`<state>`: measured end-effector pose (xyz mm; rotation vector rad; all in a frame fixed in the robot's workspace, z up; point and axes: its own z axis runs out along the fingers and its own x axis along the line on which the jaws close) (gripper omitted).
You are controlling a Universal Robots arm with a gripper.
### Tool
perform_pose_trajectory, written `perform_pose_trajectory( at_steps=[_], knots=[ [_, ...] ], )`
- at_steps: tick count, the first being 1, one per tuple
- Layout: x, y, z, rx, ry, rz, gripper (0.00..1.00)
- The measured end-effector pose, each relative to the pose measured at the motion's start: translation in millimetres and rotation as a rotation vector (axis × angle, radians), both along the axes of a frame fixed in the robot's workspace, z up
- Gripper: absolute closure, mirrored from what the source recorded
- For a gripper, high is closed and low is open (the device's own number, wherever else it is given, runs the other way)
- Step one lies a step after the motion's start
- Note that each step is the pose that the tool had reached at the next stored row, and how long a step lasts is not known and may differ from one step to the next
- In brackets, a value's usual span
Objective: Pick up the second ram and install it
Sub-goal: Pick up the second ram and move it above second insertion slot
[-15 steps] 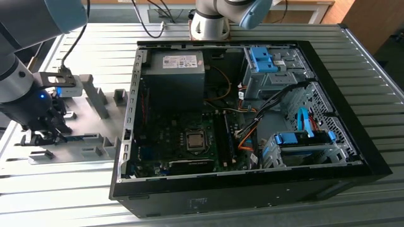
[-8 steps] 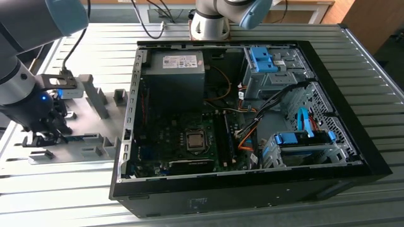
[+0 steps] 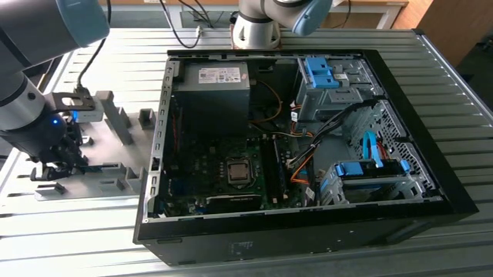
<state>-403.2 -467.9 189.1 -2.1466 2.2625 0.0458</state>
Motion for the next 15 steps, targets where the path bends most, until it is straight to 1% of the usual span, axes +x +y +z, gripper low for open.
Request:
perform_pose_trajectory(
  at_steps=[5,7,8,10,15],
  knots=[
    [0.0,0.0,-0.3,0.0001,-0.0001,0.0,0.75],
    [0.0,0.0,-0.4,0.0001,-0.0001,0.0,0.77],
    [0.0,0.0,-0.4,0.0001,-0.0001,0.0,0.84],
    [0.0,0.0,-0.4,0.0001,-0.0001,0.0,0.85],
    [0.0,0.0,-0.4,0.0,-0.0001,0.0,0.86]
  ],
)
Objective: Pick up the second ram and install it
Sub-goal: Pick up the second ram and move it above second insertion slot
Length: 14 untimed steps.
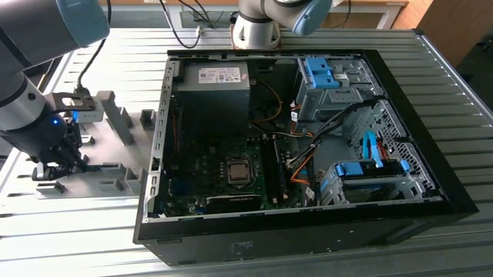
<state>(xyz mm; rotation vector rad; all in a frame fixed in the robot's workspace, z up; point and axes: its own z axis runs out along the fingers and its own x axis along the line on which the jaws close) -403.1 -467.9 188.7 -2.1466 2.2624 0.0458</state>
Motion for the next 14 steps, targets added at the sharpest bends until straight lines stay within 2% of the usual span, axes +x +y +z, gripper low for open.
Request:
perform_pose_trajectory(
  at_steps=[7,11,14],
  knots=[
    [0.0,0.0,0.0,0.0,0.0,0.002,0.86],
    [0.0,-0.1,0.0,0.0,0.0,0.049,0.86],
    [0.0,-0.1,0.0,0.0,0.0,0.053,0.86]
  ],
)
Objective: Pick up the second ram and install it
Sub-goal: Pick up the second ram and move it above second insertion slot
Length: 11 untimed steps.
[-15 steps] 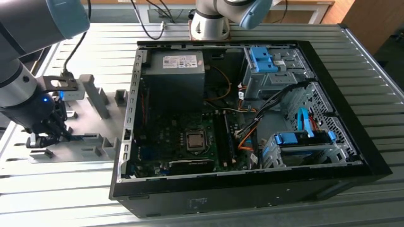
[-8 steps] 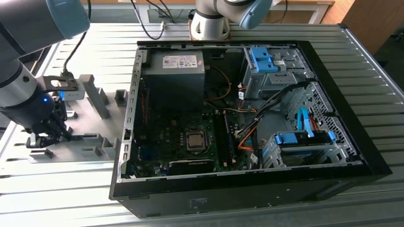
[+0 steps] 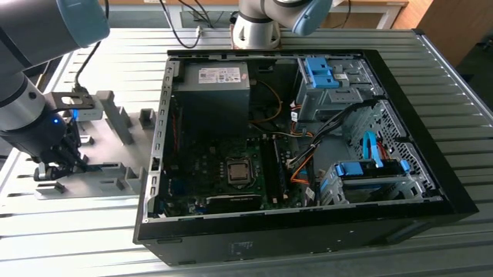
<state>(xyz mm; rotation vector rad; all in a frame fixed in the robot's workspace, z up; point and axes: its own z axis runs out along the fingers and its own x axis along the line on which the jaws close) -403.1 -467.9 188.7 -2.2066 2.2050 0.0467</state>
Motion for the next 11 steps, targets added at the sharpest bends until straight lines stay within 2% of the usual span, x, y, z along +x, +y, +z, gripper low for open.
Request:
perform_pose_trajectory(
  at_steps=[11],
  knots=[
    [0.0,0.0,0.0,0.0,0.0,-0.013,0.86]
  ],
)
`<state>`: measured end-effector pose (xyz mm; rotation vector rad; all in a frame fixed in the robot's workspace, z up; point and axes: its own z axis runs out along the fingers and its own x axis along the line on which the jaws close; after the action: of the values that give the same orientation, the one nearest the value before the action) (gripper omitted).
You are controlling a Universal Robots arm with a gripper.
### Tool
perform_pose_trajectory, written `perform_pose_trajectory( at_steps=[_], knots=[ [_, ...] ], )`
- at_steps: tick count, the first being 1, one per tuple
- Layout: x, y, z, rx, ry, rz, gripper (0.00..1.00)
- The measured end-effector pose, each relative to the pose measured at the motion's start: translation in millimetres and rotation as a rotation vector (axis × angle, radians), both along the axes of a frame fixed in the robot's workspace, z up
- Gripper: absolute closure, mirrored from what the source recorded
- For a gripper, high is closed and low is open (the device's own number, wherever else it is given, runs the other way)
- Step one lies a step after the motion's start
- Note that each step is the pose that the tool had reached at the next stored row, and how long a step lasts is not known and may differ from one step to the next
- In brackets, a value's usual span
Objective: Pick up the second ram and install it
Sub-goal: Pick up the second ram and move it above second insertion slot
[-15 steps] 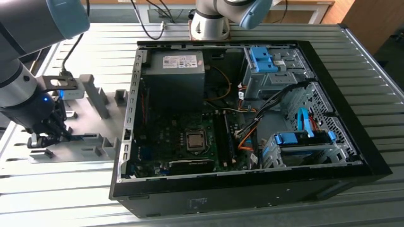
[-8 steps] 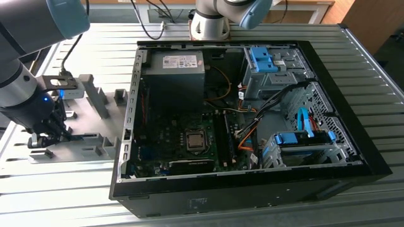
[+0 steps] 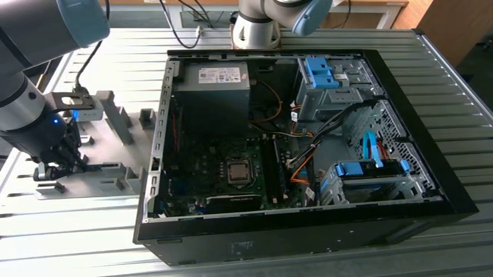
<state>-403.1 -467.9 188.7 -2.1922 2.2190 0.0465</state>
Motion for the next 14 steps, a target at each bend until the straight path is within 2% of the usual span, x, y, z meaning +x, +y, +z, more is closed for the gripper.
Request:
perform_pose_trajectory(
  at_steps=[8,14],
  knots=[
    [0.0,0.0,0.1,0.0001,-0.0001,-0.001,0.86],
    [0.0,0.0,3.4,0.0,0.0,-0.001,0.86]
  ],
)
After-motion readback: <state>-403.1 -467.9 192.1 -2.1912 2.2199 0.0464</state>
